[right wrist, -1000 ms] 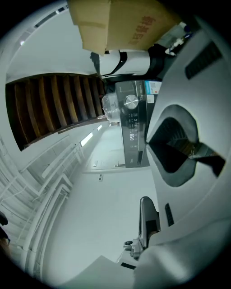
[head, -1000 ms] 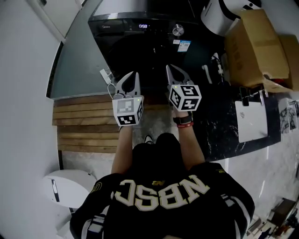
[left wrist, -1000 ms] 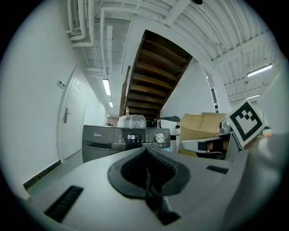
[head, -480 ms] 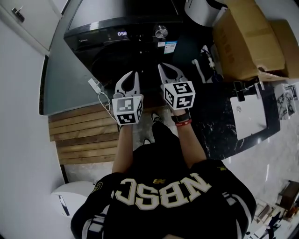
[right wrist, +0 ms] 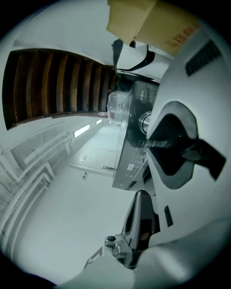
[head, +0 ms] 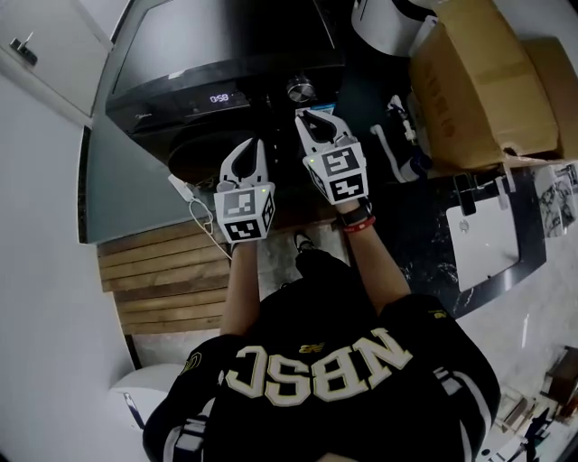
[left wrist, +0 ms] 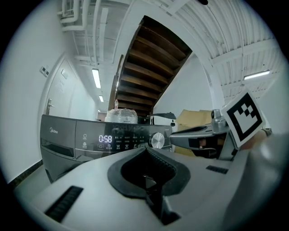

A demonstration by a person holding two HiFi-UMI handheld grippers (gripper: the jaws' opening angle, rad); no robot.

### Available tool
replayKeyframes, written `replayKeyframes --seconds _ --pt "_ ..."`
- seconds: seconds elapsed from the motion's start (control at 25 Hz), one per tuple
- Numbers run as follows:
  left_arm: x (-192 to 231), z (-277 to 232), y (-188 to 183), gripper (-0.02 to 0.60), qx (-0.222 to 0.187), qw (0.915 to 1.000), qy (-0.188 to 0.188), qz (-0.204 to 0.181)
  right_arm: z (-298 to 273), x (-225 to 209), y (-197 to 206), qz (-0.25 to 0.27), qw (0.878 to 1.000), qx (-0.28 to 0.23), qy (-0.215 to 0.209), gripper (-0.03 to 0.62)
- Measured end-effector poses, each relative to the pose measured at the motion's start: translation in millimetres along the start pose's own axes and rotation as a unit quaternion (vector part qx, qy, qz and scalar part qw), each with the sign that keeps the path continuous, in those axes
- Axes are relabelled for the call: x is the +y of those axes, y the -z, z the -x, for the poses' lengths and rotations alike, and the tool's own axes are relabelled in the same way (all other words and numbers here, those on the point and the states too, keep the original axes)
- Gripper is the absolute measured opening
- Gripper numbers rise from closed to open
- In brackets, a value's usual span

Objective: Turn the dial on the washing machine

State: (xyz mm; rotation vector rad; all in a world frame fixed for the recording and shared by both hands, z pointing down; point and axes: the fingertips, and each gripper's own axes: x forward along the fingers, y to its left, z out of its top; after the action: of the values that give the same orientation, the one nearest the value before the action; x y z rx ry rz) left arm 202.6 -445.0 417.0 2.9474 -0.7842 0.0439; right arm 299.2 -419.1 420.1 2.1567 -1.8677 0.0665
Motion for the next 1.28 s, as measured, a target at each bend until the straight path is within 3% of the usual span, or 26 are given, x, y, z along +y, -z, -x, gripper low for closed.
replayKeyframes --seconds 0.24,0.36,0.52,0.72,1.04,1.28 --pt "15 -20 3 0.015 0.003 0.9999 -0.013 0.007 -27 -4 -11 0.106 0.994 0.010 -0.007 0.097" --pt "23 -25 3 0.015 0.001 0.9997 -0.022 0.009 -36 -8 -9 0.189 0.982 0.017 0.014 0.117" --pt "34 -28 4 0.015 0.001 0.9994 -0.033 0.012 -46 -10 -6 0.300 0.953 0.032 0.038 0.173" --pt "44 -29 8 0.015 0.003 0.9990 -0.043 0.014 -57 -8 4 0.395 0.915 0.055 0.050 0.232" --pt "49 -31 9 0.015 0.004 0.9990 -0.042 0.013 -74 -12 16 0.514 0.851 0.078 0.073 0.296" --pt "52 -34 12 0.015 0.006 0.9991 -0.040 0.013 -84 -11 26 0.563 0.819 0.100 0.059 0.299"
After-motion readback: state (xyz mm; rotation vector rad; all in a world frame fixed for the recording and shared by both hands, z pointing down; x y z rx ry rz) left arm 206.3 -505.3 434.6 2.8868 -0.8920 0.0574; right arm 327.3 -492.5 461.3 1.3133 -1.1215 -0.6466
